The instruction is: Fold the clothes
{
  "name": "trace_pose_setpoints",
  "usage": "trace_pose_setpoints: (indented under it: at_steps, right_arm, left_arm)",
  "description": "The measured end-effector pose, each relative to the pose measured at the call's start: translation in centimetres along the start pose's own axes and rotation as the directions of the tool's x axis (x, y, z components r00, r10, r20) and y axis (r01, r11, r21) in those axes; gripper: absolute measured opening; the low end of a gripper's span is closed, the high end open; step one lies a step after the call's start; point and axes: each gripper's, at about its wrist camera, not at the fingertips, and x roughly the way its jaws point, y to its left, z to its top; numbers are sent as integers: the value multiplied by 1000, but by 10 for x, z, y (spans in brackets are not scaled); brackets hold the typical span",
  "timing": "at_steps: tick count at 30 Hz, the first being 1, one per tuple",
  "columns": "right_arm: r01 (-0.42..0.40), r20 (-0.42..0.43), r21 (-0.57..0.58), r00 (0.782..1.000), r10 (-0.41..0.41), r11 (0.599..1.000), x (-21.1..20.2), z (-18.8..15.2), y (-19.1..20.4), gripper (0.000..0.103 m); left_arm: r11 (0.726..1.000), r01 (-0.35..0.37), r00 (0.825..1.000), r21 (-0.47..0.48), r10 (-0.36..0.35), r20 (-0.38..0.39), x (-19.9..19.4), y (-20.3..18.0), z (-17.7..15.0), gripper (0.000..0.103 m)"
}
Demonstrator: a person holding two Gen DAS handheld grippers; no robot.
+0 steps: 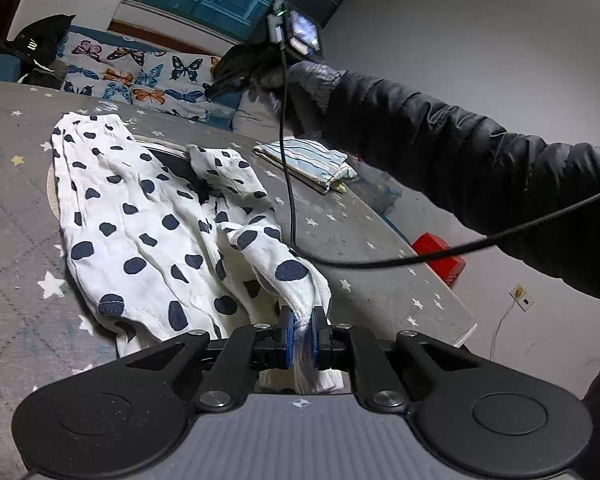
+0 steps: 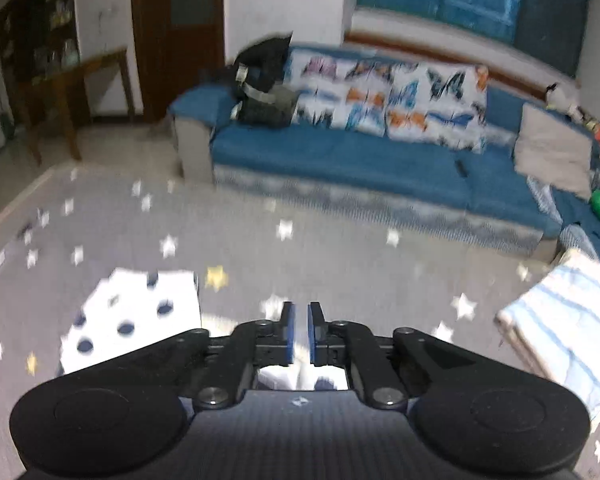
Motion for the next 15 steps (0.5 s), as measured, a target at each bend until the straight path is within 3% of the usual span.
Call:
trace_pose_setpoints:
  at_steps: [5, 15]
  right_arm:
    - [9, -118, -41, 993, -14, 999, 30, -27, 9, 31]
    - [12, -170, -20, 985, -15, 1000, 65, -53, 8, 36]
  left_arm:
    - [1000, 10, 1000, -8, -10, -9, 0, 1, -6, 10]
    - [1000, -2, 1000, -30, 1, -29, 10, 5, -4, 10]
